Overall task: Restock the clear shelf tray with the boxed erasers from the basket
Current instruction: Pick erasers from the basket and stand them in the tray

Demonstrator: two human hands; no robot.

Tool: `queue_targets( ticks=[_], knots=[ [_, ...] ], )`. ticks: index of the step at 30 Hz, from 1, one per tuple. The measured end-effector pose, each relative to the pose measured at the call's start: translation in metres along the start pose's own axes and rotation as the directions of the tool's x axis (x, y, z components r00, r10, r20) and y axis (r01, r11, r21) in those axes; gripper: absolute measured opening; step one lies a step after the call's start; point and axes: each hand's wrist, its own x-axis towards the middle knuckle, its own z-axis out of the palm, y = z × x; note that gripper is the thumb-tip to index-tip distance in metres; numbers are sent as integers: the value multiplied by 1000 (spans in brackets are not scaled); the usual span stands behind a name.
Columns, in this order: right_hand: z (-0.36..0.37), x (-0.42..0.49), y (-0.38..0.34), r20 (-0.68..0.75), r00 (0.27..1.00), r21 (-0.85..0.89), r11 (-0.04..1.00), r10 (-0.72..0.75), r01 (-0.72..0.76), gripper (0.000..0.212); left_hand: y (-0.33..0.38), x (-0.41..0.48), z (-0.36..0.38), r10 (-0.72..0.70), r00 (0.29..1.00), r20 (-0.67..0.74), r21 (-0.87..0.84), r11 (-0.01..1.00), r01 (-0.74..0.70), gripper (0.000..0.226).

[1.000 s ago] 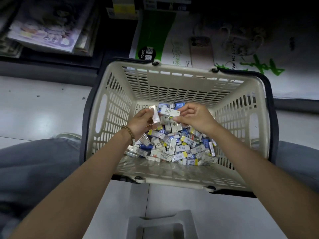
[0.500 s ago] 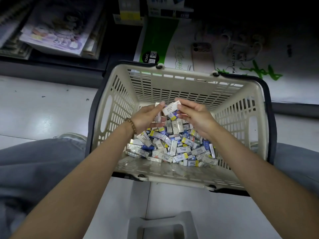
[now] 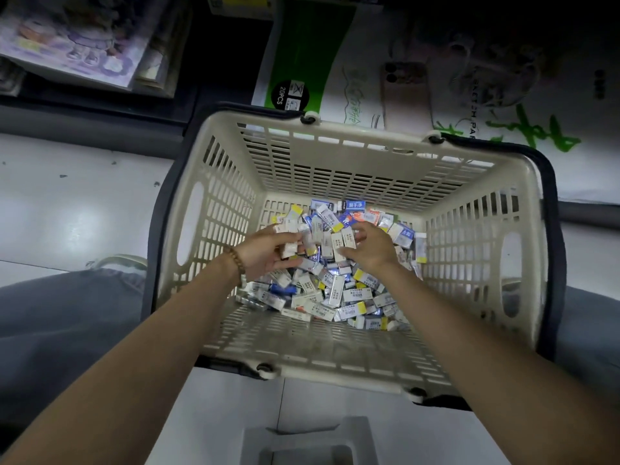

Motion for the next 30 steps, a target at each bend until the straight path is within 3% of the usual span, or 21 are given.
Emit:
queue_targets(
  ticks=[3,8,12,14,18,20,21,23,26,30],
  knots=[
    [11,8,-8,-20,1000,-18,1000,14,-15,54,-5,10,0,-8,993,-114,12,1000,10,32],
    [15,13,-11,18,999,-5,999,32,-32,44,-13,15,-3,-14,999,-38,-44,999,12,13],
    [14,11,-14,-16,1000,81,996,24,-22,30,-12,14,-3,-25,998,-50,-96,995,20,18],
    [9,8,-17,-81,995,224,974,50,-31,35,-12,13,-2,-27,997,-75,-96,995,20,21],
    [-7,-4,-33,-53,995,650,760,82,-28,27,-6,8,7,4,1000,-30,-119,993,-7,22],
    [-8,-12,-42,13,999,780,625,35,-33,23,-3,5,14,37,999,34,-101,994,-33,31],
    [-6,-16,-46,29,999,795,606,17,-33,20,-2,4,16,59,996,68,-86,995,-53,35],
    [4,-23,-49,38,999,754,656,-2,-28,12,-1,2,19,102,989,107,-68,993,-95,35],
    [16,-23,-42,87,996,673,736,13,-68,14,-2,2,15,143,990,16,-115,983,-141,26],
    [17,-2,-16,-19,995,526,847,97,-73,24,1,6,0,135,987,-89,-152,977,-147,14]
  ],
)
